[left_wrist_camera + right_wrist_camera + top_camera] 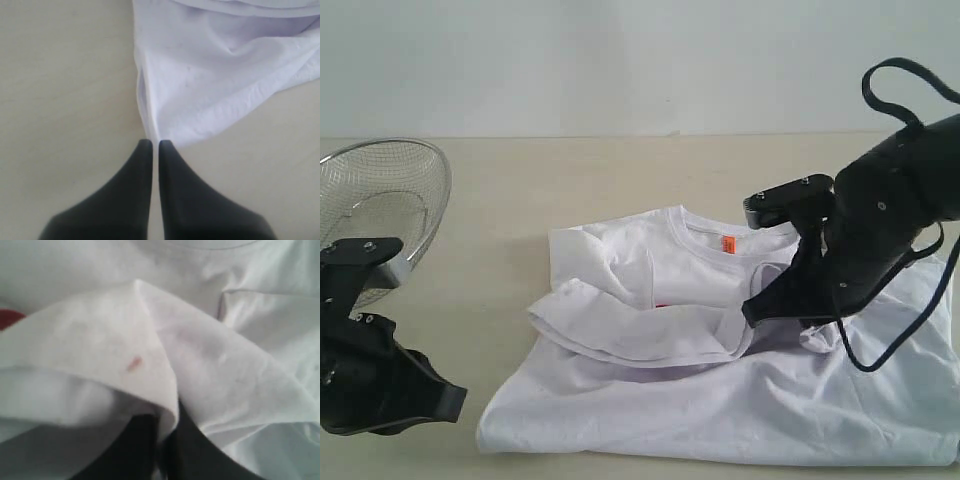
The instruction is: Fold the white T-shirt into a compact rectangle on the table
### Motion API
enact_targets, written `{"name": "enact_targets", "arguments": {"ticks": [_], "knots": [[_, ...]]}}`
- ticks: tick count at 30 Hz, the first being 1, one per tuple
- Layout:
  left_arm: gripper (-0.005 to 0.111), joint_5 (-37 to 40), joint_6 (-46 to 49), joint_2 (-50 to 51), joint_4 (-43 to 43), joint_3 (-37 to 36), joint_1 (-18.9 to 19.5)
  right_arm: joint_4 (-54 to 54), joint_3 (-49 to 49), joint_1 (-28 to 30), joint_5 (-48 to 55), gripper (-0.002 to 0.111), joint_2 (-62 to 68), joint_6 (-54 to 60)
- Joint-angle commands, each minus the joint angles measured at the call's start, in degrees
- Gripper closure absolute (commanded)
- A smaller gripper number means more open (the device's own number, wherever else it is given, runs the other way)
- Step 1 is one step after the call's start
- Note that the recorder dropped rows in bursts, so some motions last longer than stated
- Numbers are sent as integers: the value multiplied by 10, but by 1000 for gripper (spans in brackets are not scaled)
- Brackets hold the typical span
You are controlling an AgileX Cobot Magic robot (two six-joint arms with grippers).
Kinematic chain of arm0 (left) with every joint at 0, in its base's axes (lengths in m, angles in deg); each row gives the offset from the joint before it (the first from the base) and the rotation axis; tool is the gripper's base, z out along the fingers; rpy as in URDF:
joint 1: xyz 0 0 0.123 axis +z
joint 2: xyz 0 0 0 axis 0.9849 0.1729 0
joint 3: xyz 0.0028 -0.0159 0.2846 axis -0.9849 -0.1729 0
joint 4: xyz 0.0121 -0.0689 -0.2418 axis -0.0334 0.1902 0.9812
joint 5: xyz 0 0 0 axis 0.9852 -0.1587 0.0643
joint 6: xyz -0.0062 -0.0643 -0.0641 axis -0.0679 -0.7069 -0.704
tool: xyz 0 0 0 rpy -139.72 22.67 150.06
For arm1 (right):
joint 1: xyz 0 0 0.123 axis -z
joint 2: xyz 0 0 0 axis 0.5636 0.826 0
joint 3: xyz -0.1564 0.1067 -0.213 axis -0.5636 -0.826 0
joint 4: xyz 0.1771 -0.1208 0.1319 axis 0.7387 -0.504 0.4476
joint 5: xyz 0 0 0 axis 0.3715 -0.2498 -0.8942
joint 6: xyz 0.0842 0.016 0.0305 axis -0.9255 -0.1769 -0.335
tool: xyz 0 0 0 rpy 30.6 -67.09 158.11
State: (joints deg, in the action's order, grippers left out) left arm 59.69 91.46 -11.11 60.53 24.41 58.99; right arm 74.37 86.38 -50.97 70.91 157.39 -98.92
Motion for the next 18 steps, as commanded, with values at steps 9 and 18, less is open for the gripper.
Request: {"name": "enact_targets", "arguments": {"ticks": [9, 18], "knots": [[102, 2, 11, -5, -2, 5, -2, -221, 96, 1, 111, 108, -17, -18], [102, 3, 13, 0, -2, 65, -2, -232, 106, 1, 119, 108, -17, -25]]}}
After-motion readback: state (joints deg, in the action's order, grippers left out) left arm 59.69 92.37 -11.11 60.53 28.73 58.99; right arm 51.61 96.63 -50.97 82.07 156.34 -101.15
